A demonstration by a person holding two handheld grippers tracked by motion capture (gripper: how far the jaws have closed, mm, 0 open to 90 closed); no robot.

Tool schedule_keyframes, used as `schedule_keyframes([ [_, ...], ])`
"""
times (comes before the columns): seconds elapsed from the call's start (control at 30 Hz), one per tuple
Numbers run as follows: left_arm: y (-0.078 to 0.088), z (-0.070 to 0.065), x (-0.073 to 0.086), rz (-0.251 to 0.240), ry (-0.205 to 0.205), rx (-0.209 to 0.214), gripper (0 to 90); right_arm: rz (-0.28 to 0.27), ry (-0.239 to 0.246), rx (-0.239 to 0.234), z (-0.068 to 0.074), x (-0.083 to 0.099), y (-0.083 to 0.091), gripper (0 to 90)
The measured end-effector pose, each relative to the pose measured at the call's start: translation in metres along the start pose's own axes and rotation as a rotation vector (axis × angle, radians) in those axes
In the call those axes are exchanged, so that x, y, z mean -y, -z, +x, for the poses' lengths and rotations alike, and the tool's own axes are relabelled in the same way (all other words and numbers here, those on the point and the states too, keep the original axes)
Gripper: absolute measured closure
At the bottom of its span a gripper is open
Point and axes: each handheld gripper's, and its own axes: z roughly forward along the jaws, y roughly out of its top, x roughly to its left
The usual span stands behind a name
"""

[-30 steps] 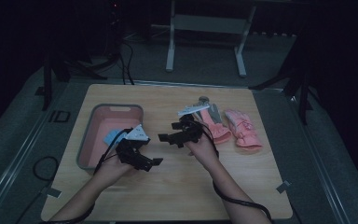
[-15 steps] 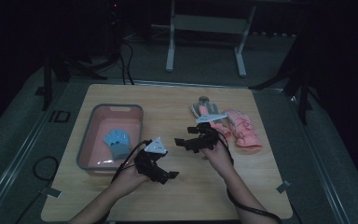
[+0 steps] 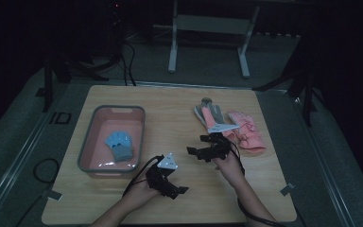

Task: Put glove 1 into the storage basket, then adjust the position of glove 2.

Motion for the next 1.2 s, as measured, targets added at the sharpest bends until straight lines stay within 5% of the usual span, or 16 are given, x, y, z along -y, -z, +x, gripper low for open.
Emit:
schedule_keyframes([
  [0.3,-0.006,-0.003,0.019,0.012,0.026,0.012,8.7,0.002,-0.005,0.027,-0.008,0.022,0.007,14.3],
  [0.57,-0.005,-0.009,0.026,0.021,-0.037,-0.055,8.7,0.0,-0.033,0.046,-0.016,0.036,0.012,14.3],
  [0.83,-0.005,-0.009,0.029,-0.005,-0.061,-0.033,8.7,-0.009,-0.087,-0.018,-0.019,0.035,0.018,11.7],
  [0.93,-0.005,-0.008,0.029,0.006,-0.057,-0.038,8.7,-0.006,-0.049,0.002,-0.017,0.031,0.022,11.8],
  [1.03,-0.005,-0.007,0.03,0.007,-0.043,-0.04,8.7,0.0,-0.034,0.03,-0.018,0.027,0.028,18.0],
  [1.2,-0.004,-0.007,0.031,0.008,-0.036,-0.048,8.7,0.029,-0.04,0.096,-0.032,0.019,0.041,58.5],
])
